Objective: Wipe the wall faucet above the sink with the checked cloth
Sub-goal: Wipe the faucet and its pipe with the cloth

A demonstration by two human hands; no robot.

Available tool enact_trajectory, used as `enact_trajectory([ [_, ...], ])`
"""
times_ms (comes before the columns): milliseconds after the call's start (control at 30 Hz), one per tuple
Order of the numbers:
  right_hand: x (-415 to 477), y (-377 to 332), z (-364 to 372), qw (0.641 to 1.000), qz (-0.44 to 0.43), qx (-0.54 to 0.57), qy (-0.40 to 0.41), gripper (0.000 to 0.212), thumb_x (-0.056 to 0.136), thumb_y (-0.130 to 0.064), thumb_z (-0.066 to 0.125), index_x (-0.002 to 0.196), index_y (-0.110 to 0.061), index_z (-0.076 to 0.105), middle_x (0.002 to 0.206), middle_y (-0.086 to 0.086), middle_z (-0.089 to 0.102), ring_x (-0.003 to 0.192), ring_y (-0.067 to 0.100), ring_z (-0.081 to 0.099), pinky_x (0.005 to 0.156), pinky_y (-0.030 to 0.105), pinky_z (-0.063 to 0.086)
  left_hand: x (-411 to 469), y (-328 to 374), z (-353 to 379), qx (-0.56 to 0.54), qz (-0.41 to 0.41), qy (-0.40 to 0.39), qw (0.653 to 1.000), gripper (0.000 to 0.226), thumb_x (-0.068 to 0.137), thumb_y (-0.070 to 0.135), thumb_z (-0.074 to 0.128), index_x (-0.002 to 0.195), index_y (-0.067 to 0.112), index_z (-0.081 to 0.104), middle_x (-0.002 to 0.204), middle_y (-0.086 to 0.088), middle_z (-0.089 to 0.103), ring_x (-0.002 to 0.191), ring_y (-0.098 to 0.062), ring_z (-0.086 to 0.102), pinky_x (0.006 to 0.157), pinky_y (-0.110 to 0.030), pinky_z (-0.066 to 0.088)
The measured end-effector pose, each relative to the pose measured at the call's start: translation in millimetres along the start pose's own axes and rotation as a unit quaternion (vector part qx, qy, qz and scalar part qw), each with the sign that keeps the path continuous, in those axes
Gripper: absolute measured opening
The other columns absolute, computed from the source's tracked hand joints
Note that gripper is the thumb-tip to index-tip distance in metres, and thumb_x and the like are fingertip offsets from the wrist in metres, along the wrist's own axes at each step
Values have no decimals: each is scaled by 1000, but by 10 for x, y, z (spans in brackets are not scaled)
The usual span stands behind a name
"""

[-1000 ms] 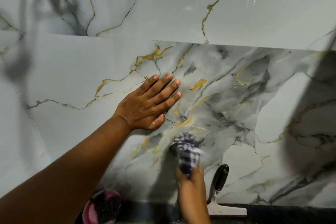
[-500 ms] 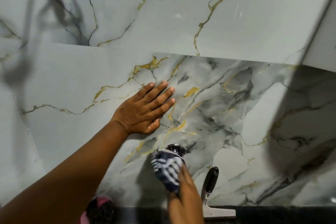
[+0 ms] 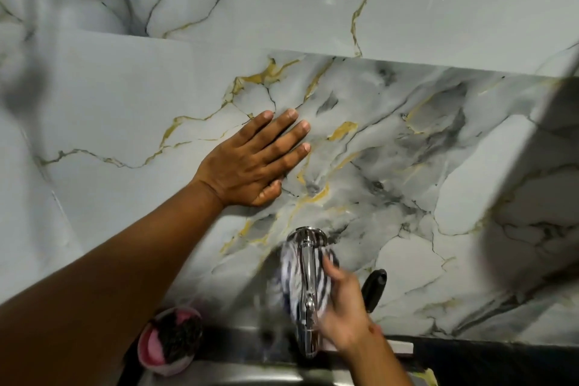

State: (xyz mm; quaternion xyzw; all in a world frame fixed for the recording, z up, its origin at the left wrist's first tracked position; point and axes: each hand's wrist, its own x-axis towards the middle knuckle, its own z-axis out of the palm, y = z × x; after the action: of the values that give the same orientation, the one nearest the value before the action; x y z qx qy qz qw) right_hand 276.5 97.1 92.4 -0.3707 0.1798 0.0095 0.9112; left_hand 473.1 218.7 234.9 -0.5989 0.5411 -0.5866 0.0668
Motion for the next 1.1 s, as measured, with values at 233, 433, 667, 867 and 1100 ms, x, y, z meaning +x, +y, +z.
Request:
enact_trajectory([
  [233,-275,152,-149,989,112,-57,76,36,84,-20,63,108,6,69,124,30,60,105,35,68,72,39,61,-4,28,1,-6,-1,0,1000,65,86,30,41,146,6,43,153,-20,40,144,-40,34,119,-52,27],
  [433,-389,380,229,913,-182,-345,117,36,93,-38,49,106,-12,71,97,8,75,87,24,68,86,38,52,-34,31,9,-1,-1,0,1000,66,88,31,38,148,7,38,156,-20,34,146,-41,30,120,-53,27],
  [667,-409,266,221,495,-386,-772,98,65,70,-15,61,134,-24,50,149,5,44,144,27,26,119,44,29,-34,6,39,2,1,-1,1000,67,88,31,39,150,7,35,157,-20,33,148,-40,26,124,-52,20],
  [867,-586,191,140,347,-359,-866,12,42,81,-28,55,122,-35,59,138,-10,57,137,22,42,110,38,43,-43,42,23,-2,0,6,1000,65,88,31,38,149,6,37,157,-20,33,147,-41,28,125,-51,16],
  [1100,-348,345,92,625,-476,-591,184,23,55,-2,70,63,-24,74,62,12,77,61,20,74,75,9,53,-32,26,13,-9,0,3,1000,64,88,30,38,147,6,40,156,-19,34,146,-40,30,121,-53,23],
])
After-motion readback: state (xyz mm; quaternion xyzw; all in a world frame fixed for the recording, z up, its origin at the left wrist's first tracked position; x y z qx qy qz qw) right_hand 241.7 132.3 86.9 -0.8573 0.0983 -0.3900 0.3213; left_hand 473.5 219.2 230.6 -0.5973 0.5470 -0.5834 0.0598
